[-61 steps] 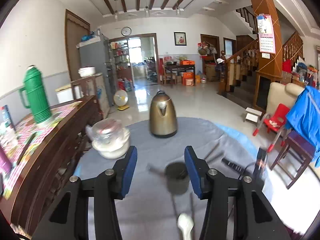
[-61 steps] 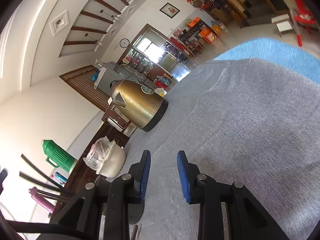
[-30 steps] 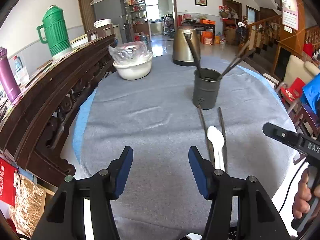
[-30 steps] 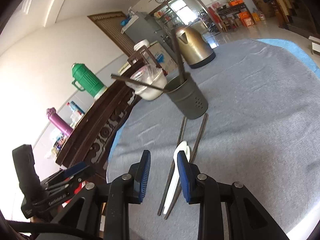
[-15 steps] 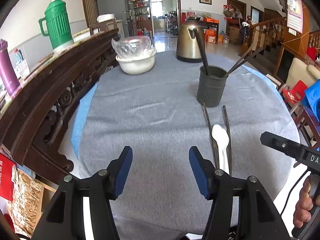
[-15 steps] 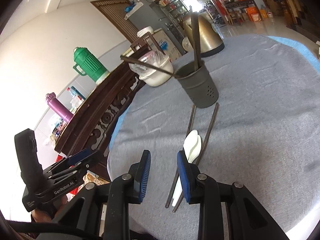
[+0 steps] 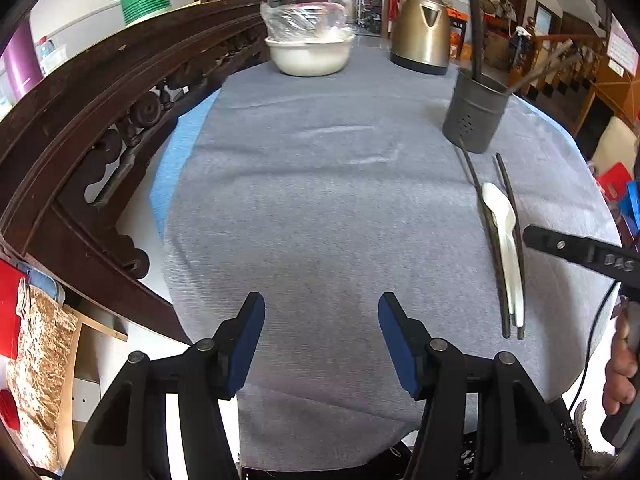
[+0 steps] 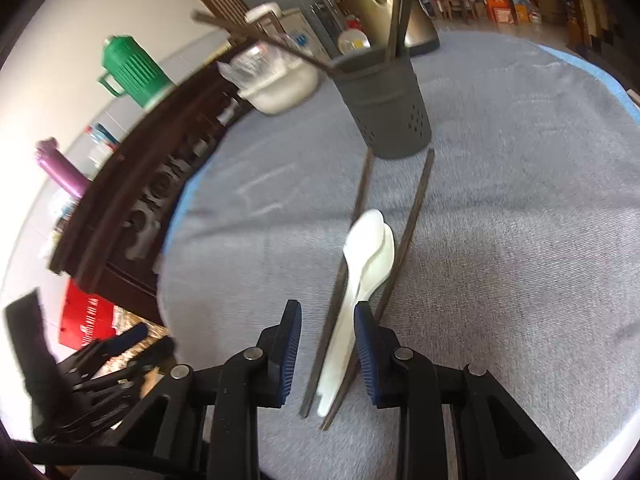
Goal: Organize utensils
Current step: 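Close the right gripper on a white spoon while the left gripper approaches another spoon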
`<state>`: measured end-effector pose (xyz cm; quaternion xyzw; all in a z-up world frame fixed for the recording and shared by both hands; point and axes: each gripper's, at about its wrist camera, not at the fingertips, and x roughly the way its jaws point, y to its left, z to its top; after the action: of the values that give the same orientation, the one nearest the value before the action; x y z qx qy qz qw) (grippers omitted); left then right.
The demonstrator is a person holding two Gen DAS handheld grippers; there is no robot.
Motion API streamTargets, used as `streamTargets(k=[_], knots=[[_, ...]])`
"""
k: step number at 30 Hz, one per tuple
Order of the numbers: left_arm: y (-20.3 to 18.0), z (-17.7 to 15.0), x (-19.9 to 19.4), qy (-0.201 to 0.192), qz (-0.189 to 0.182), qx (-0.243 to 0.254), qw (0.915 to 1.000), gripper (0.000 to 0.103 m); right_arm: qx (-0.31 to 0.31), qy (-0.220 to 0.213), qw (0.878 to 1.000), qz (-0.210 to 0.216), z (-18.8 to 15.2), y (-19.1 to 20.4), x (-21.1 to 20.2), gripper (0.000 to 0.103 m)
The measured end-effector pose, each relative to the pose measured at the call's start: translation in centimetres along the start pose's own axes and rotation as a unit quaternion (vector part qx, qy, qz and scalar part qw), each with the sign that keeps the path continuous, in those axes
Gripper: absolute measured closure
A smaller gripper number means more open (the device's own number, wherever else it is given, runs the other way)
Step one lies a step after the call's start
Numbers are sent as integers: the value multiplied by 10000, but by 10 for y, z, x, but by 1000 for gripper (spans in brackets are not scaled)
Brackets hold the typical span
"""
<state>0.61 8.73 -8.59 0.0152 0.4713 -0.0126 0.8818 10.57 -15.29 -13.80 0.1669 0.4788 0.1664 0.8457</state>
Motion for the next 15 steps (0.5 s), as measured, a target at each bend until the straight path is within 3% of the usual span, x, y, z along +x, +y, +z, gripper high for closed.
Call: streamTargets(k=[4,15], knots=[[8,2,1,-39,-14,-70,10000,43,-53,141,9995,-289,4,0,17,74],[10,1,6,33,-74,-64,9999,43,-36,426,9974,-586,9,1,42,73]])
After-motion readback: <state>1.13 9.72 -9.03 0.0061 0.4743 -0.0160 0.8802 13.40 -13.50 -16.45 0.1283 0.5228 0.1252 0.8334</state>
